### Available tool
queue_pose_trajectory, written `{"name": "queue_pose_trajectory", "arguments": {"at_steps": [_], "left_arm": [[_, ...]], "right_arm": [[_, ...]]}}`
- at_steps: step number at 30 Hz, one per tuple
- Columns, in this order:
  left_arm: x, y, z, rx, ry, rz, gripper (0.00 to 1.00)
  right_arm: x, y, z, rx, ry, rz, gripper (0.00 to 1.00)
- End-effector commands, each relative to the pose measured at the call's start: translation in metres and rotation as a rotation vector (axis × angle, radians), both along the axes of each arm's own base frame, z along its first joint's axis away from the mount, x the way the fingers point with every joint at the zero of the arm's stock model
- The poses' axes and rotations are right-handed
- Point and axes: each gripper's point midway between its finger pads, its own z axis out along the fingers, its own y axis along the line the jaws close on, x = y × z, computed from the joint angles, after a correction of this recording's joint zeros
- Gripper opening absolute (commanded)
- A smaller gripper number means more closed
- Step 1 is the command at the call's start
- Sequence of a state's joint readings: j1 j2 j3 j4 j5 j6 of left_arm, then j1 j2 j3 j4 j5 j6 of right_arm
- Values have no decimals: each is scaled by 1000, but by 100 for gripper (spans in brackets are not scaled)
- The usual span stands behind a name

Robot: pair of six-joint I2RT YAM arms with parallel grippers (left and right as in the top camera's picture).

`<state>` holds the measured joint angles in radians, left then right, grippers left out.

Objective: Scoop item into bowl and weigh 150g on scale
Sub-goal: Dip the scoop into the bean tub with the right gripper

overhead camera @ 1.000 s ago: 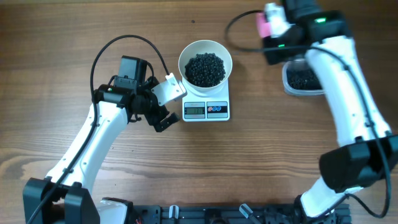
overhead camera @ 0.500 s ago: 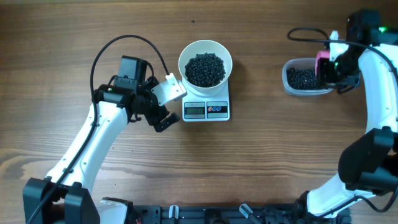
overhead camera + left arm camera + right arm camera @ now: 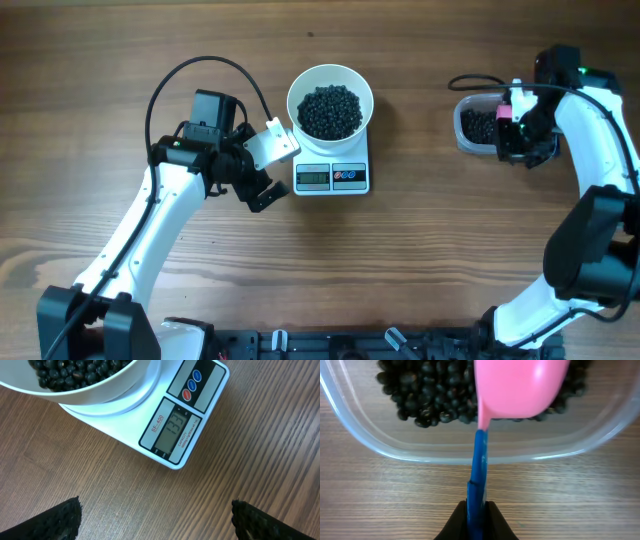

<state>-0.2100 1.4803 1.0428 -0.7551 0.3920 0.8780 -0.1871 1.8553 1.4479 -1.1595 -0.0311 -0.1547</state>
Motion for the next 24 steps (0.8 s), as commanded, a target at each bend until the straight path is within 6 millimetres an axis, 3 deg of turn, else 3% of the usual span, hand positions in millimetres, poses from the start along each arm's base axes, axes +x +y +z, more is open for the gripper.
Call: {"name": "queue_pose_trajectory", "arguments": {"at_steps": [1,13,24], "left_arm": [[1,-3,1,-18,-1,-15,100],[1,-3,1,-18,-1,-15,100],[1,-3,1,-18,-1,-15,100]], "right_arm": [[-6,23,-14,135,40,51,4],[-10,54,-5,323,42,64,4],[-7,51,8,411,19,3,4]]}}
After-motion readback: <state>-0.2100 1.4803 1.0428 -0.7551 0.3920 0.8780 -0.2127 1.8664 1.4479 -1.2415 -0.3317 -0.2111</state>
